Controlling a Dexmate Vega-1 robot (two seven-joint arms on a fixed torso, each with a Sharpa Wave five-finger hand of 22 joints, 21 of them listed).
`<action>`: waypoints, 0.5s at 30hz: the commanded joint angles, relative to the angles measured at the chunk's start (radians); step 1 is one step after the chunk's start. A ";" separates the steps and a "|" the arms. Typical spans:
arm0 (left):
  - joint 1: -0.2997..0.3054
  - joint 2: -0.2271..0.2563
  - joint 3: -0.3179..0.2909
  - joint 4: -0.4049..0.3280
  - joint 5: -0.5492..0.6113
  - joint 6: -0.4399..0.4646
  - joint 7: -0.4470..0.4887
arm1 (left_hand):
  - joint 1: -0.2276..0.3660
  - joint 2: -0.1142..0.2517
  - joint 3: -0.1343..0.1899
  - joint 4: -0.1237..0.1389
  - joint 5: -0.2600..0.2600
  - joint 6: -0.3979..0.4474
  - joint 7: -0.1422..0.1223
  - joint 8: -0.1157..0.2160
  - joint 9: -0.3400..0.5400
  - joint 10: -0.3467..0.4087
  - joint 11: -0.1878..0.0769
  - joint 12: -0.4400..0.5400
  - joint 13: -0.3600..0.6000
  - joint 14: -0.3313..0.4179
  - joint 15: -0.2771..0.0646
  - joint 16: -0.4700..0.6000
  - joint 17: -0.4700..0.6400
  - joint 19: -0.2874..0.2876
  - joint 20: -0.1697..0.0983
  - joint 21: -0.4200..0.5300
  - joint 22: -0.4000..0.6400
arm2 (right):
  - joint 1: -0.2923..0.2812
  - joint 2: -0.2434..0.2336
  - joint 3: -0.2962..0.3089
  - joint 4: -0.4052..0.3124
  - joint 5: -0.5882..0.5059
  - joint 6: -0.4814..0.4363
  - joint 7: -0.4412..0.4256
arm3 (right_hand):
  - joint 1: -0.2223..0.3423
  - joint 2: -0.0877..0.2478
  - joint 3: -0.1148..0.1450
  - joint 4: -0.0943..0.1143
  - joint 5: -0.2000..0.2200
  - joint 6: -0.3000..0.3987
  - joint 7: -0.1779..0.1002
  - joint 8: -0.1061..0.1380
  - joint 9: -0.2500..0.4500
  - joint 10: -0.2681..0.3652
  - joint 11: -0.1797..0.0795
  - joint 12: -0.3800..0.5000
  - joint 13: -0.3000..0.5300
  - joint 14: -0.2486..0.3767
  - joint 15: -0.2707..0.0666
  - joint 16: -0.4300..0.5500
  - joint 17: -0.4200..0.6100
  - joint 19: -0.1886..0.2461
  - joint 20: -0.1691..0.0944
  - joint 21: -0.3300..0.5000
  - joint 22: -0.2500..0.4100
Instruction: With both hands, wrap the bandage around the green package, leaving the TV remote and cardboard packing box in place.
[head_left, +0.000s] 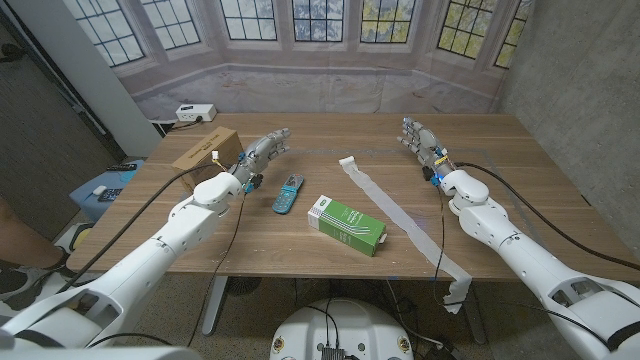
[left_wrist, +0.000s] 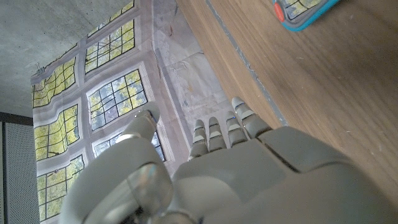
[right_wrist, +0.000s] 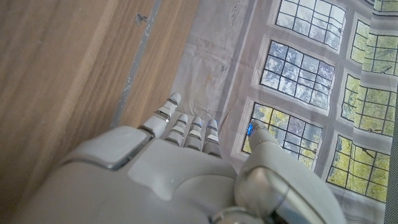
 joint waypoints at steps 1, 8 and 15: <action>0.020 0.060 0.016 -0.105 0.046 0.067 0.016 | 0.028 -0.006 0.003 -0.007 0.007 0.027 -0.005 0.011 0.005 0.020 -0.008 0.010 0.003 0.024 -0.007 0.009 0.005 0.018 -0.004 0.006 0.002 | 0.004 0.006 0.000 0.010 -0.004 0.012 0.001 | 0.011 0.002 0.002 -0.009 0.003 0.011 -0.002 0.004 0.005 0.002 0.008 0.003 0.003 0.005 -0.028 0.009 0.001 0.013 -0.042 0.005 0.002; 0.009 0.105 0.026 -0.135 0.061 0.096 -0.033 | 0.060 -0.022 -0.003 -0.009 0.004 0.063 -0.004 0.017 0.006 0.054 -0.016 0.015 0.005 0.057 -0.016 0.011 0.006 0.030 -0.001 0.006 0.003 | 0.006 0.015 -0.002 0.020 -0.007 0.020 -0.007 | 0.012 0.003 0.003 -0.012 0.002 0.016 0.001 0.004 0.005 0.002 0.010 0.003 0.003 0.007 -0.028 0.010 0.001 0.015 -0.041 0.006 0.002; -0.008 0.144 0.043 -0.167 0.091 0.128 -0.071 | 0.076 -0.045 -0.017 -0.005 -0.002 0.048 0.011 0.004 0.007 0.064 -0.007 0.013 0.007 0.066 -0.012 0.006 0.007 0.034 0.003 0.004 0.004 | 0.014 0.023 -0.005 0.037 -0.011 0.026 -0.007 | 0.014 0.004 0.003 -0.015 0.002 0.019 0.003 0.005 0.005 0.004 0.015 0.004 0.004 0.009 -0.028 0.011 0.000 0.020 -0.042 0.007 0.002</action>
